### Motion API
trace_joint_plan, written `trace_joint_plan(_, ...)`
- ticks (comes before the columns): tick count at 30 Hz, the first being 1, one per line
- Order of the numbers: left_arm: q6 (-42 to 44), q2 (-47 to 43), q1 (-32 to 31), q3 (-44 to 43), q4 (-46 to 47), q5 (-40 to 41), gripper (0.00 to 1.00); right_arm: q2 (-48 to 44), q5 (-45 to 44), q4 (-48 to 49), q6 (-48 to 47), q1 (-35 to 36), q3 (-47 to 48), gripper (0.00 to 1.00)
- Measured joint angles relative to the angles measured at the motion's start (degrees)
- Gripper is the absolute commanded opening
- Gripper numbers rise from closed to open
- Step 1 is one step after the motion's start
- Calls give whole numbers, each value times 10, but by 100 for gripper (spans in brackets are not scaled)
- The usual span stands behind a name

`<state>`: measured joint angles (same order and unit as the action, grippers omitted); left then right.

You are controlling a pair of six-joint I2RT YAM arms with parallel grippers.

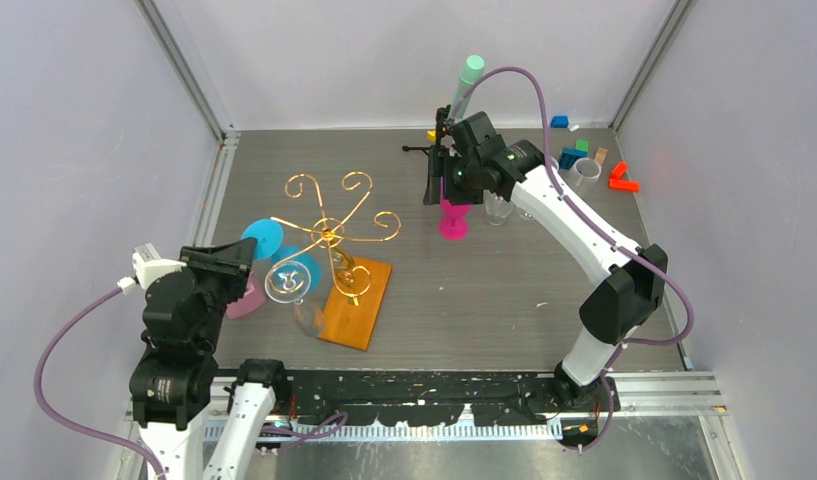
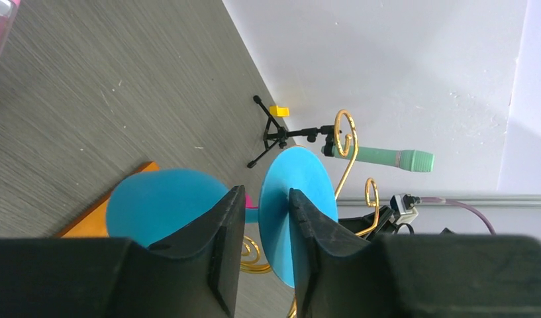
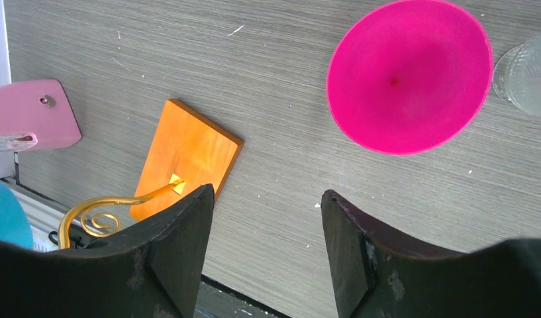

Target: Take the wine glass off the wine glass rack

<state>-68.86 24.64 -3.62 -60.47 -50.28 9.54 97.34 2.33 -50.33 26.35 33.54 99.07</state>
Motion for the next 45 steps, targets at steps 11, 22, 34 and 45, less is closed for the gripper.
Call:
trace_joint_plan(11, 0, -2, 0, -25, -2, 14, 0, 0, 3, 5, 2, 0, -6, 65)
trace_joint_plan(22, 5, 4, 0, -34, 0, 21, 0, 0, 3, 6, 4, 0, -7, 65)
trace_joint_plan(34, 18, 41, 0, -34, 69, 31, 0, -2, 3, 7, 4, 0, -10, 65)
trace_joint_plan(45, 18, 75, 0, -35, 103, -24, 0, -4, 3, 7, 4, 0, -10, 65)
